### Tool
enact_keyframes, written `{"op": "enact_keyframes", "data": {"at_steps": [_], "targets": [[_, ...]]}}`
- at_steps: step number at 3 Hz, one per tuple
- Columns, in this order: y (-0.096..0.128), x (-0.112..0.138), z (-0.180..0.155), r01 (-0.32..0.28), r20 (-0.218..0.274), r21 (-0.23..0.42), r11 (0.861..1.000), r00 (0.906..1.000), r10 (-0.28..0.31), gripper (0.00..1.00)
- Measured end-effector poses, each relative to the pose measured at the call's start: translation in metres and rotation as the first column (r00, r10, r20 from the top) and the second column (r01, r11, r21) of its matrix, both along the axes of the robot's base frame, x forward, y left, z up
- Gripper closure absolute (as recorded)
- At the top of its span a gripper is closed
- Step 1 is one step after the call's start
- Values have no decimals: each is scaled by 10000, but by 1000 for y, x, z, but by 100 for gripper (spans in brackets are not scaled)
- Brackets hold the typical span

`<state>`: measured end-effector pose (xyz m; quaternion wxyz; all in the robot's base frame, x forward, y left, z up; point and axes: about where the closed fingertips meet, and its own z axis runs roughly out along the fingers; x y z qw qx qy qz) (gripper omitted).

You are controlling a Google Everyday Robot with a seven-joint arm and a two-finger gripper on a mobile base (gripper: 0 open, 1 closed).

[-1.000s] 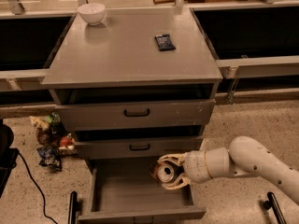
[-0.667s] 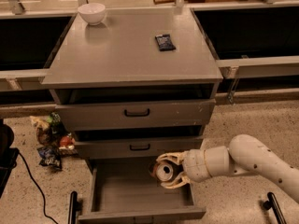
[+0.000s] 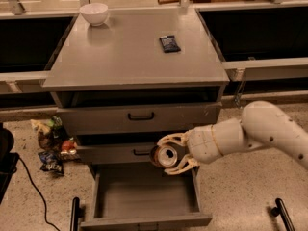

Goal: Pick orange can from bottom drawer and place on counter

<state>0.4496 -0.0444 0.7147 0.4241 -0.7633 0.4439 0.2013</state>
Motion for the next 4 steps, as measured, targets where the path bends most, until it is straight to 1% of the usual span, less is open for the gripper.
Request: {"op": "enact_keyframes", "data": {"at_steps": [1,2,3,4], "targets": [[7,2,52,-404,276,-627,9972,9987,422,100],[7,2,52,-404,277,-626,9972,9987,422,100],[7,14,86,-535,402,-492,9974,9976,555,100],[4,38,135,-797,305,-310,9963,9963,806,100]]}}
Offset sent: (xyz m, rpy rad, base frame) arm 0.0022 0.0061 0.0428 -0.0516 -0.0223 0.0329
